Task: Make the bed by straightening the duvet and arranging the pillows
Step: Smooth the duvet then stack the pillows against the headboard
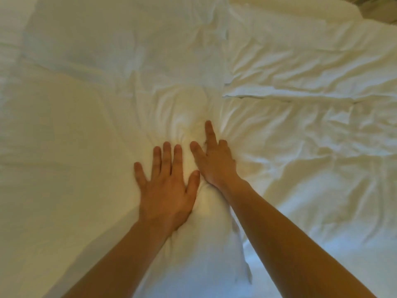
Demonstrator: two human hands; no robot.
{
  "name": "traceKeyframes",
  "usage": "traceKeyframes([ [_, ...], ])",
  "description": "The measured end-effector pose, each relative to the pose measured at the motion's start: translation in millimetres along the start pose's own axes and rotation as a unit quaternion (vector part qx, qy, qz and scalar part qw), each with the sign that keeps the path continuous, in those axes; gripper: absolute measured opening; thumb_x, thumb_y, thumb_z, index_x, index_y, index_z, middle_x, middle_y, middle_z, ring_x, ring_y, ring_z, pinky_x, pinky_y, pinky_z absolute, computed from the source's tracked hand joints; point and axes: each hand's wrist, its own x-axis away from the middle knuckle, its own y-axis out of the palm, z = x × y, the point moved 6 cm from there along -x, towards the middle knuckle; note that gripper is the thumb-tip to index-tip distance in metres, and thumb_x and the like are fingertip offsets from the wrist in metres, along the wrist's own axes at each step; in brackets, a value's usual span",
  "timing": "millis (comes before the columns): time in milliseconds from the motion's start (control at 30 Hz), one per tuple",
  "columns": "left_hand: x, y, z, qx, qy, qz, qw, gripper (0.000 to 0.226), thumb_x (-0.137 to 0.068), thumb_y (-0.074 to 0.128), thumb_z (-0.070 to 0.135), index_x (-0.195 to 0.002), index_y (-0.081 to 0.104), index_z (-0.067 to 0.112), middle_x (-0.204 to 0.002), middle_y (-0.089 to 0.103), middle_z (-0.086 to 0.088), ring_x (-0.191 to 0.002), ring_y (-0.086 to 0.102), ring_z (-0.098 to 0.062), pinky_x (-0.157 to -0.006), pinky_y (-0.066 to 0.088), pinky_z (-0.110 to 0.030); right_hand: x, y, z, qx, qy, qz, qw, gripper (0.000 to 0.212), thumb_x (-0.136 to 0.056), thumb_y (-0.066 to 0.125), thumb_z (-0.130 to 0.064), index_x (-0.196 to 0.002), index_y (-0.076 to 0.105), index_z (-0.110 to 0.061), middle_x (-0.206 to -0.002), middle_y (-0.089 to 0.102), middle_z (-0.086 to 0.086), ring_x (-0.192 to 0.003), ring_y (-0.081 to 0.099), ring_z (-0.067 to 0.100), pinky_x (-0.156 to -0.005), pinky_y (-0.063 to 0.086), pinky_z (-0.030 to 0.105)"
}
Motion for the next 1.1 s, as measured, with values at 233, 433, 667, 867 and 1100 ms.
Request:
traceKeyframes([
  [233,-4.0,29.0,5.1,-0.039,-0.029,0.059,0.997,0.07,-0.106,0.004,0.057,-0.164,-0.013,0.023,-0.173,-0.014,-0.001,-0.16,-0.012,-0.021,-0.123,-0.004,-0.067,92.4,20.8,40.3,-0.06,0.024,-0.054,0.996,0.072,-0.101,0.026,-0.072,-0.16,-0.011,-0.052,-0.139,0.056,0.021,-0.118,0.062,0.038,-0.098,0.047,0.045],
  [433,1.9,13.0,8.4,0.028,-0.063,0.095,0.993,0.066,-0.106,0.018,0.058,-0.166,0.007,0.031,-0.174,0.004,0.006,-0.16,0.001,-0.015,-0.127,-0.003,-0.057,105.3,9.2,49.5,-0.125,-0.079,-0.057,0.987,0.061,-0.113,0.032,-0.029,-0.166,0.002,-0.036,-0.077,0.058,-0.006,-0.067,0.056,0.01,-0.08,0.051,0.032],
  [667,50.9,22.8,30.9,-0.004,-0.073,0.083,0.994,0.068,-0.107,0.019,0.053,-0.166,0.002,0.024,-0.175,0.001,0.0,-0.161,0.0,-0.02,-0.128,0.0,-0.05,115.1,25.1,87.1,-0.128,-0.076,-0.055,0.987,0.061,-0.112,0.027,-0.031,-0.165,-0.001,-0.042,-0.144,0.06,0.009,-0.117,0.064,0.029,-0.107,0.049,0.043],
  [867,78.3,40.9,35.6,-0.034,-0.087,0.076,0.993,0.069,-0.105,0.014,0.052,-0.166,0.0,0.023,-0.175,0.003,0.0,-0.161,0.003,-0.021,-0.128,0.002,-0.053,124.8,20.7,95.3,-0.085,-0.068,-0.029,0.994,0.059,-0.112,0.029,-0.03,-0.165,0.005,-0.039,-0.147,0.056,0.006,-0.121,0.061,0.026,-0.101,0.05,0.038],
  [1100,75.6,44.6,33.9,-0.027,-0.094,0.081,0.992,0.071,-0.103,0.009,0.053,-0.166,0.004,0.022,-0.174,0.008,-0.001,-0.16,0.007,-0.022,-0.127,0.005,-0.054,153.5,-17.9,173.2,0.255,-0.111,0.061,0.959,0.057,-0.098,0.045,-0.037,-0.155,0.042,-0.04,-0.111,0.06,0.003,-0.097,0.06,0.029,-0.082,0.052,0.045],
])
